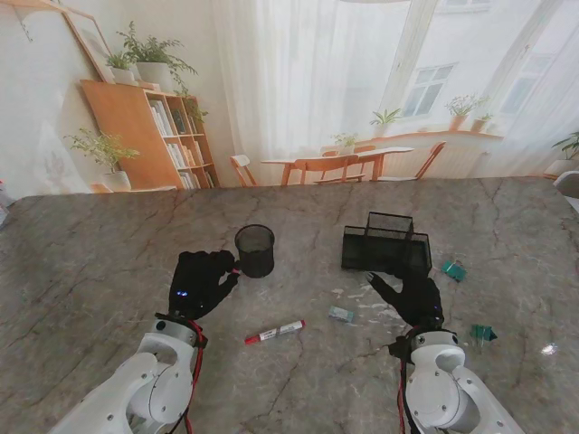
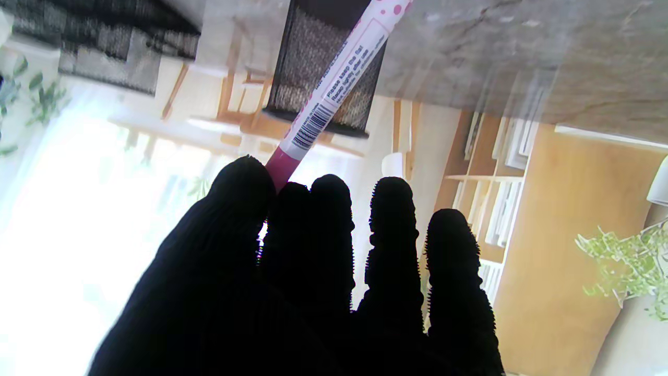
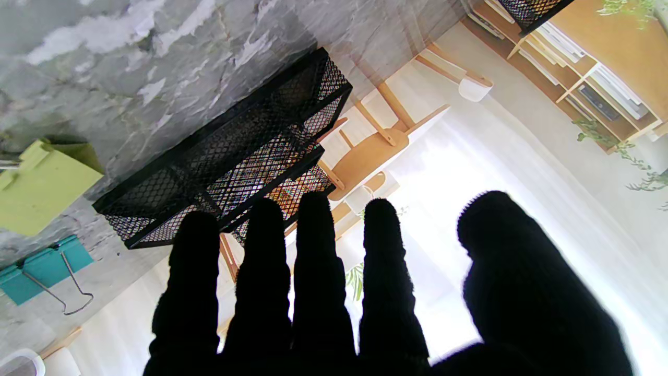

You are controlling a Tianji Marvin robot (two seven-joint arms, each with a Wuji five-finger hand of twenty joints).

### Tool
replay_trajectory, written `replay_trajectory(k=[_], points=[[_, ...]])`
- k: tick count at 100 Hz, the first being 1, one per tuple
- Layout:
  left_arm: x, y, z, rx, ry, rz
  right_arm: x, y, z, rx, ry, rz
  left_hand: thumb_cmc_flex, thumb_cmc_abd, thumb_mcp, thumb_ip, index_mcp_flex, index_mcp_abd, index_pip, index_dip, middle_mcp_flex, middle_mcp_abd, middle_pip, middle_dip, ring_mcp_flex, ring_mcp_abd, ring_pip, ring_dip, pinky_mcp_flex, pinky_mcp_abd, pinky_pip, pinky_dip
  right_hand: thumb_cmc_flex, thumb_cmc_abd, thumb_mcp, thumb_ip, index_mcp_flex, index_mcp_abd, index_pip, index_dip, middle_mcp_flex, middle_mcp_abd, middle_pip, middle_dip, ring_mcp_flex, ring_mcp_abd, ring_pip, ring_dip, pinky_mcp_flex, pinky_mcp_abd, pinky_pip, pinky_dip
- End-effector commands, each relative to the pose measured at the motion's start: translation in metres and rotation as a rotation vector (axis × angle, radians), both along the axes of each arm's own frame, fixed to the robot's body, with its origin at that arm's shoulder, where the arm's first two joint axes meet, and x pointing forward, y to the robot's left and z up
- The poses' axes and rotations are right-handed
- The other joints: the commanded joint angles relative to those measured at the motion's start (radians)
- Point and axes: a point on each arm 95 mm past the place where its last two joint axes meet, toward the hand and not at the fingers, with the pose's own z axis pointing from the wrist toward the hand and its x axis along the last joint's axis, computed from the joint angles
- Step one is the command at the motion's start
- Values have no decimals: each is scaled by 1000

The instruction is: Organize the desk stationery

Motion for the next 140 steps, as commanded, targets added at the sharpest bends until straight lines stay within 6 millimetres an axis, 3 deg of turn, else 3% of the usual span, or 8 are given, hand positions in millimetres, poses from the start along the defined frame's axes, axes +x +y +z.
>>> replay_trajectory(k=[1, 32, 68, 108, 140], points=[[1, -8, 12, -70, -33, -4, -1, 1, -2, 4, 9, 6, 60, 10, 20, 49, -16, -5, 60, 21, -22, -93, -9, 10, -15, -13, -18, 12, -7, -22, -15, 31, 1, 30, -21, 33, 20, -3, 12, 9, -1, 3, 7, 16, 0, -3, 10, 11, -8, 11, 15, 16], [15, -13, 48, -201, -140, 0, -2, 1, -2, 4, 9, 5, 62, 11, 9, 48, -15, -10, 56, 21, -23, -95, -12, 12, -15, -19, -22, 13, -3, -23, -17, 38, 2, 31, -22, 33, 19, -2, 12, 9, -2, 2, 7, 16, 0, -1, 11, 11, -8, 10, 15, 16], [59, -16, 70, -252, -165, -7, 1, -1, -4, -24, 16, 11, 67, 15, -3, 46, -15, -16, 51, 18, -24, -99, -15, 13, -13, -24, -26, 15, 2, -28, -22, 45, 3, 31, -23, 33, 19, -2, 11, 10, -1, 4, 8, 16, 0, -1, 11, 12, -9, 10, 15, 16], [106, -14, 55, -279, -86, 25, 8, 0, -10, -65, 53, 43, 79, 19, -21, 40, -15, -17, 47, 13, -24, -99, -16, 15, -13, -23, -24, 20, 8, -23, -23, 55, 3, 32, -23, 33, 18, -2, 10, 9, 0, 5, 7, 16, 0, -1, 11, 11, -8, 10, 16, 16], [118, -23, 30, -292, -19, 38, 15, 0, -17, -72, 89, 60, 85, 20, -35, 36, -12, -18, 46, 11, -24, -99, -18, 18, -13, -22, -23, 22, 10, -24, -23, 64, 4, 32, -23, 33, 17, -2, 9, 9, 0, 4, 7, 16, -1, 0, 11, 11, -9, 11, 16, 15]])
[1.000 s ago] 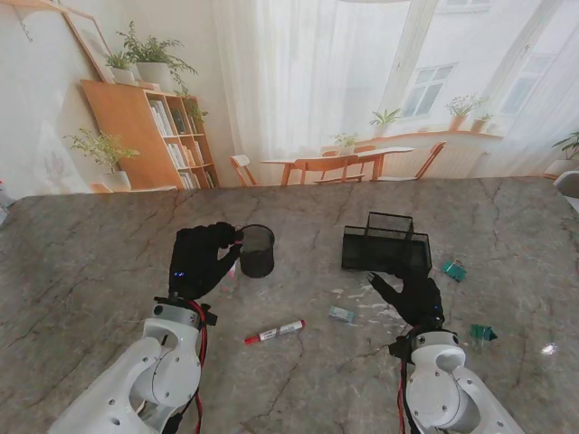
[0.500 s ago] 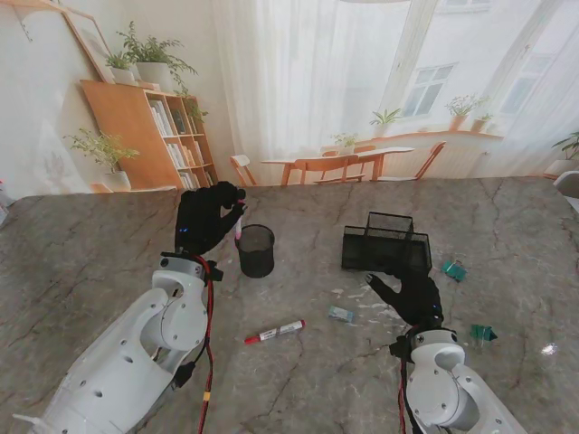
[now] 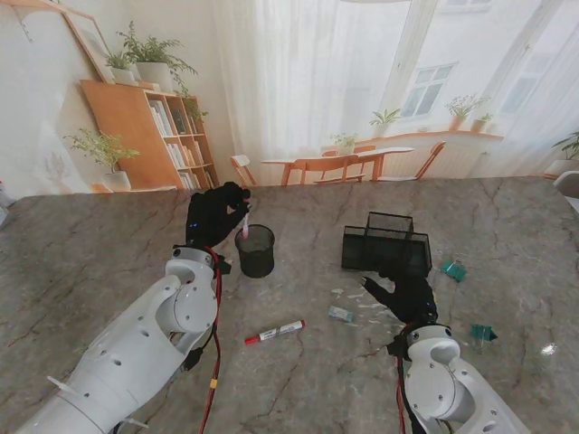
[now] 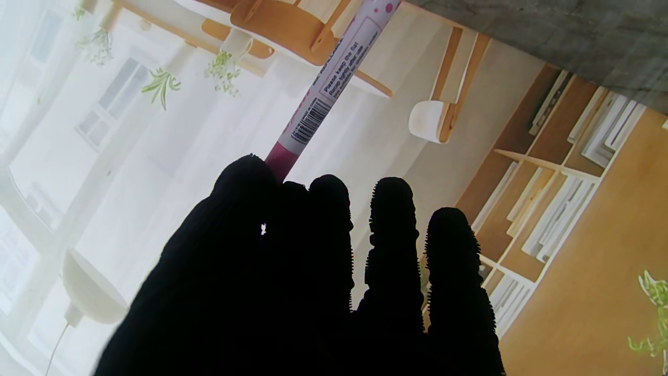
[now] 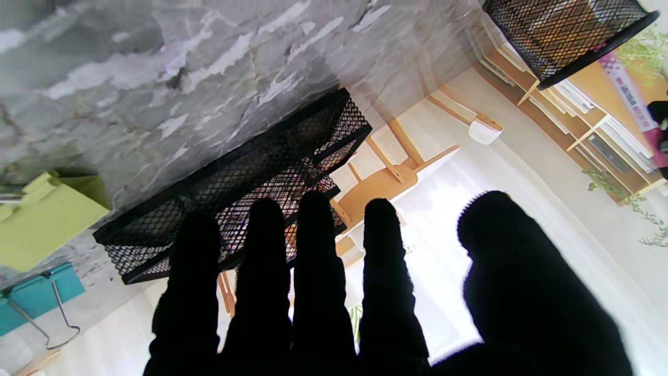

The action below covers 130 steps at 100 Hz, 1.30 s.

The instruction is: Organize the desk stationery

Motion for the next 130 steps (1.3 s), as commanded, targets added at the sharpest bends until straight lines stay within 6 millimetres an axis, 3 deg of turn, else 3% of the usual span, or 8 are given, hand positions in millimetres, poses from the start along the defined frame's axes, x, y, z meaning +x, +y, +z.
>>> replay_trajectory(k=[1, 25, 59, 70, 78, 87, 106, 130], points=[[0, -5, -9, -10, 25, -3, 0, 0, -4, 0, 23, 7, 59, 20, -8, 36, -12, 0, 46, 11, -20, -86, -14, 16, -13, -22, -8, 11, -3, -24, -11, 34, 2, 30, -24, 33, 16, -2, 9, 9, -1, 6, 7, 16, -2, -1, 4, 11, -9, 11, 16, 15], [2, -5, -26, 2, 71, 2, 2, 2, -6, 6, 34, 19, 64, 21, -22, 33, -15, -5, 34, 0, -25, -88, -19, 15, -18, -25, -13, 10, -2, -21, -13, 39, 3, 31, -23, 33, 18, -2, 10, 9, -1, 5, 6, 16, -1, 0, 4, 10, -10, 10, 16, 15], [0, -4, -39, 18, 122, -3, 2, 1, -6, 8, 30, 17, 153, 66, -241, -32, -28, -32, -166, -143, -99, -49, -167, -26, -59, -31, -120, -45, -10, -14, -49, 47, 3, 31, -23, 33, 17, -2, 9, 8, 0, 6, 6, 16, -1, -1, 4, 10, -10, 10, 16, 14], [-2, -5, -40, 20, 139, -4, 1, 1, -6, 8, 28, 14, 74, 121, -257, -40, -21, -6, -413, -221, -170, -8, -286, -259, -99, -24, -217, -108, -45, -1, -90, 37, 3, 32, -23, 33, 18, -2, 9, 8, 0, 5, 7, 16, -1, 0, 4, 11, -10, 11, 16, 14], [-3, -5, -42, 33, 155, -14, 1, 0, -6, 9, 26, 11, -23, 189, -265, -31, -41, 14, -710, -447, -225, 48, -563, -501, -160, -27, -361, -220, -117, 26, -193, -15, 3, 32, -23, 33, 18, -1, 9, 8, 0, 6, 6, 16, -1, -1, 4, 11, -10, 11, 16, 14], [-5, -4, -42, 56, 168, -32, 1, 0, -6, 9, 25, 10, -103, 191, -268, -34, -126, 28, -902, -579, -287, 75, -773, -693, -227, -24, -512, -345, -186, 58, -332, -94, 3, 32, -24, 33, 17, -1, 9, 8, 0, 5, 7, 16, 0, 0, 5, 11, -10, 11, 16, 14], [-9, -4, -34, 88, 163, -70, 1, 0, -6, 9, 25, 10, -164, 202, -269, -36, -221, 43, -976, -648, -362, 81, -868, -783, -293, -21, -617, -448, -208, 73, -532, -189, 3, 32, -23, 33, 18, -2, 9, 8, 0, 5, 7, 16, -1, 0, 5, 11, -9, 10, 16, 14], [-29, -2, -17, 200, 106, -150, 1, 0, -5, 21, 18, 7, -151, 216, -270, -40, -184, 48, -944, -637, -320, 91, -841, -755, -268, -14, -588, -426, -199, 50, -482, -135, 3, 32, -23, 33, 16, -3, 9, 8, 0, 6, 7, 16, -1, 0, 4, 11, -9, 11, 17, 14]])
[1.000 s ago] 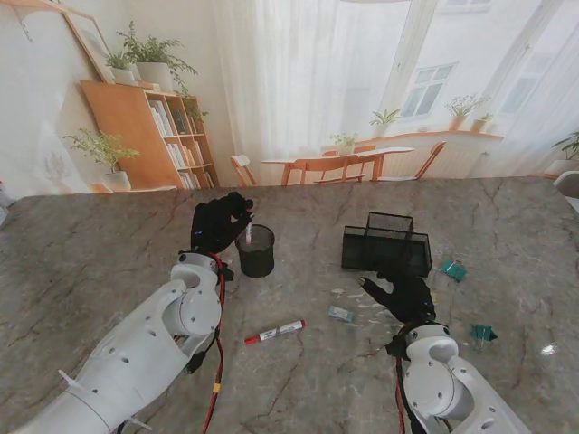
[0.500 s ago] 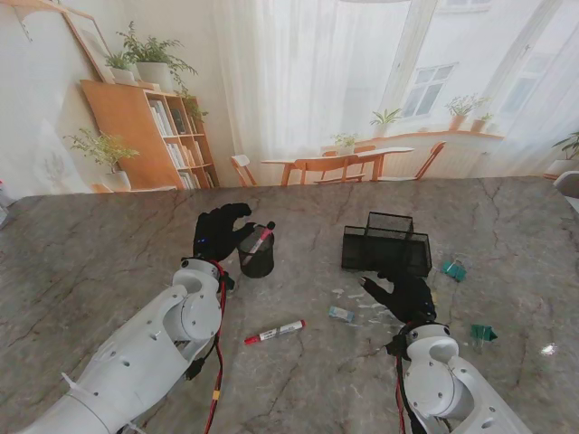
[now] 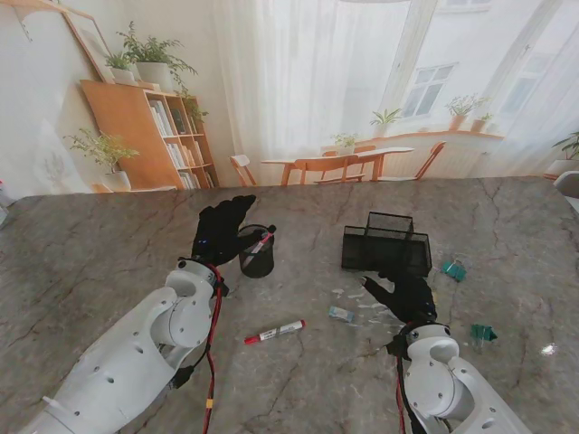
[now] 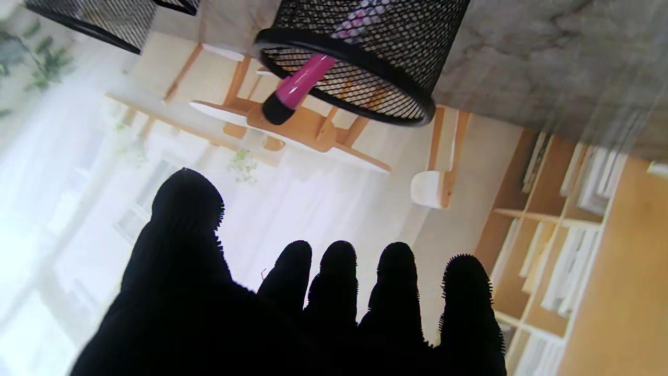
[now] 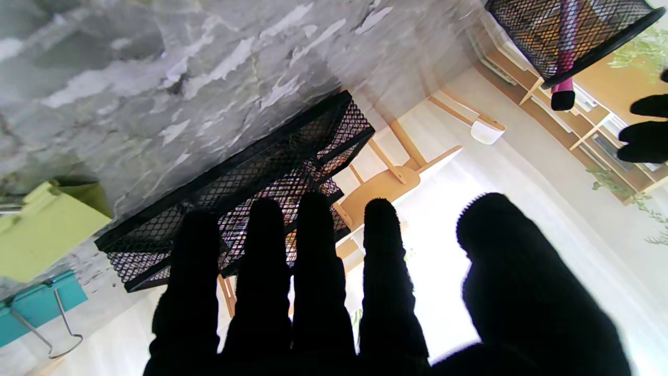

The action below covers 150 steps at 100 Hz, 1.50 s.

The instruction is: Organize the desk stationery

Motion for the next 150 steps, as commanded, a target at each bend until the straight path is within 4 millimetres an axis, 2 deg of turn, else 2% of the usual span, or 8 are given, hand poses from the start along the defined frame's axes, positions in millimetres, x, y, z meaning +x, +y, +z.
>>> replay_trajectory(k=[1, 25, 39, 58, 78, 110, 133, 150], points=[[-10, 2, 2, 25, -13, -39, -1, 1, -2, 10, 10, 9, -2, 65, -21, -42, -10, 12, 12, 4, 15, 6, 8, 13, -14, -4, 8, 14, -10, -14, 31, 29, 3, 22, -23, 33, 17, -3, 9, 8, 0, 6, 6, 16, -1, 0, 3, 11, -9, 11, 17, 14], [-43, -1, 12, 112, -23, -137, -2, 3, -1, 31, -2, 10, 26, 86, -25, -48, 23, 20, 33, 27, 43, 20, 16, 35, 3, 8, 25, 37, -5, -32, 65, 35, 3, 22, -23, 33, 17, -2, 9, 8, 0, 5, 7, 16, -1, 0, 3, 11, -10, 11, 16, 14], [-62, -7, 10, 141, 4, -184, -3, 5, 1, 49, -14, 13, 41, 110, -23, -51, 44, 32, 41, 34, 67, 30, 24, 44, 14, 15, 32, 43, -4, -29, 80, 35, 2, 23, -24, 33, 17, -2, 9, 8, 0, 5, 7, 16, 0, -1, 3, 11, -10, 10, 16, 14], [-83, -16, -5, 196, 74, -240, -5, 8, 4, 73, -29, 18, 60, 111, -29, -55, 87, 61, 61, 58, 115, 42, 51, 82, 43, 27, 68, 74, 17, -40, 166, 53, 2, 22, -23, 33, 17, -2, 9, 8, 0, 5, 6, 16, 0, 0, 3, 11, -9, 10, 16, 14], [-99, -22, -30, 310, 163, -302, -6, 10, 5, 90, -42, 18, 65, 104, -30, -54, 142, 75, 115, 142, 156, 50, 98, 160, 66, 47, 129, 132, 37, -51, 269, 66, 2, 22, -23, 33, 17, -3, 9, 8, 0, 5, 6, 16, 1, 0, 3, 11, -9, 11, 16, 14], [-106, -32, -50, 556, 201, -417, -7, 10, 6, 103, -56, 12, 57, 94, -30, -56, 169, 101, 138, 224, 145, 55, 207, 293, 54, 78, 225, 208, 43, -68, 359, 73, 1, 24, -23, 33, 17, -3, 9, 8, 1, 5, 6, 17, 1, 0, 3, 11, -8, 12, 16, 15], [-102, -44, -60, 673, 181, -438, -7, 10, 6, 109, -59, 11, 54, 83, -28, -55, 135, 152, 138, 255, 84, 76, 310, 384, 8, 110, 287, 248, 9, -65, 409, 72, 1, 22, -23, 33, 18, -3, 10, 9, 1, 4, 7, 17, 1, -1, 3, 12, -8, 11, 16, 15], [-95, -54, -65, 706, 182, -416, -8, 10, 7, 112, -61, 8, 53, 69, -27, -53, 96, 189, 168, 335, 28, 104, 415, 485, -40, 142, 354, 294, -12, -52, 421, 60, 2, 23, -22, 33, 16, -4, 9, 8, 1, 4, 7, 17, 1, 0, 3, 12, -8, 11, 16, 15]])
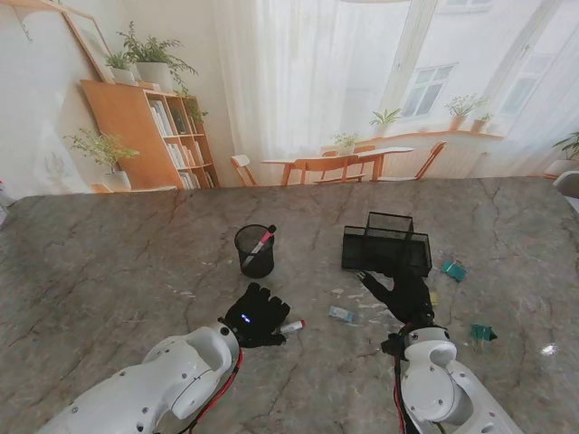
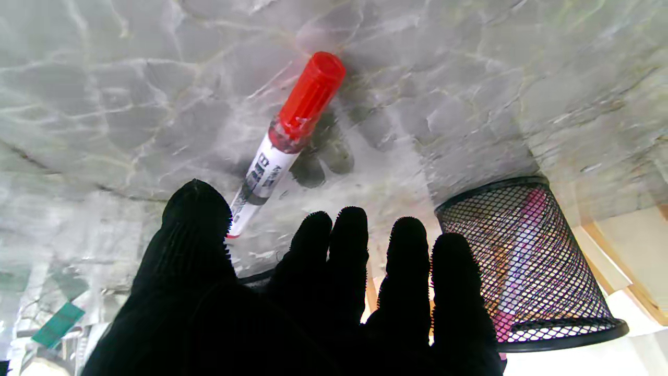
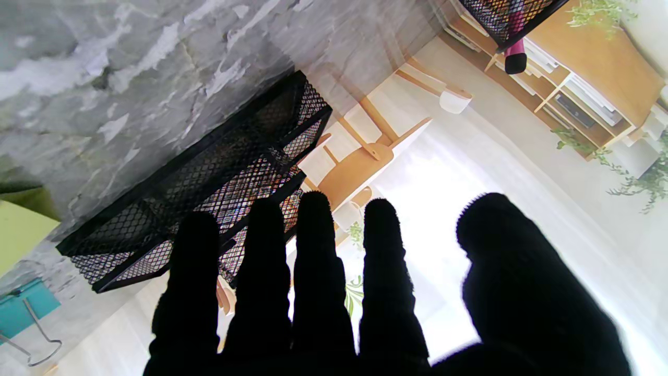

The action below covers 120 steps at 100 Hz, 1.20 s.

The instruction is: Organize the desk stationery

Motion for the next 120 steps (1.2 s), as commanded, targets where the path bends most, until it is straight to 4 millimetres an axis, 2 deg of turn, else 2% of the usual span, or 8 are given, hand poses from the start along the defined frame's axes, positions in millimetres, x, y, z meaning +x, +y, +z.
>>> replay_trajectory(k=[1, 20, 34, 50, 67, 77, 105, 120], points=[[4, -3, -2, -7, 12, 0, -1, 2, 0, 10, 5, 7, 27, 5, -19, -53, -27, 64, 14, 35, -40, 15, 43, 41, -40, 35, 36, 30, -24, -1, 15, 8, 2, 23, -22, 33, 16, -4, 8, 8, 1, 4, 7, 17, 2, 0, 3, 12, -8, 11, 16, 15], [8, -13, -12, -1, 27, 7, -2, 1, 0, 11, 3, -2, 62, -6, -17, -51, -45, 52, 70, 141, -54, 6, 135, 109, -48, 39, 100, 68, -24, -1, 46, 23, 1, 24, -23, 33, 17, -4, 9, 9, 1, 5, 7, 17, 2, -1, 3, 12, -8, 11, 15, 15], [6, -17, -19, 8, 38, -3, -3, 0, 1, 12, -1, -11, 130, -21, -15, -49, -7, 25, 156, 223, -10, -12, 210, 145, -14, 39, 158, 96, -27, -7, 111, 53, 1, 23, -23, 33, 17, -4, 9, 9, 2, 4, 7, 17, 2, -1, 3, 12, -8, 10, 15, 15], [4, -16, -27, 25, 59, -12, -4, -2, 2, 13, -8, -22, 230, -106, -10, -51, 44, -30, 329, 329, 65, -42, 301, 175, 42, 28, 227, 128, 5, -15, 179, 81, 1, 23, -23, 33, 17, -5, 10, 9, 2, 4, 8, 18, 1, -1, 4, 12, -8, 10, 15, 15], [0, -11, -38, 54, 90, -25, -6, -4, 3, 14, -16, -32, 313, -206, -1, -51, 53, -79, 547, 237, 120, -73, 370, 179, 90, 16, 278, 143, 46, -25, 221, 102, 0, 25, -23, 33, 18, -3, 10, 9, 4, 4, 9, 18, 1, -2, 4, 13, -8, 10, 16, 16], [-2, -9, -45, 66, 108, -25, -6, -3, 4, 22, -17, -36, 346, -230, 2, -54, 53, -97, 642, 166, 158, -85, 365, 275, 111, 9, 293, 144, 63, -28, 232, 107, 1, 25, -23, 33, 18, -2, 10, 9, 3, 6, 9, 18, 0, -1, 5, 13, -8, 9, 16, 16], [-2, -9, -51, 61, 134, -5, -7, -5, 4, 19, -21, -39, 376, -258, 13, -44, 127, -119, 759, 88, 283, -112, 398, 296, 205, 0, 351, 158, 143, -37, 288, 134, 0, 26, -24, 33, 18, -2, 10, 9, 3, 4, 9, 18, 2, -1, 6, 13, -8, 11, 16, 16], [-1, -8, -49, 40, 137, 4, -8, -6, 4, 18, -23, -46, 353, -266, 48, -17, 123, -118, 798, 105, 308, -144, 383, 293, 228, -12, 333, 140, 170, -41, 278, 129, 0, 26, -24, 33, 19, 0, 11, 9, 3, 5, 9, 19, 1, 1, 6, 13, -8, 10, 16, 16]])
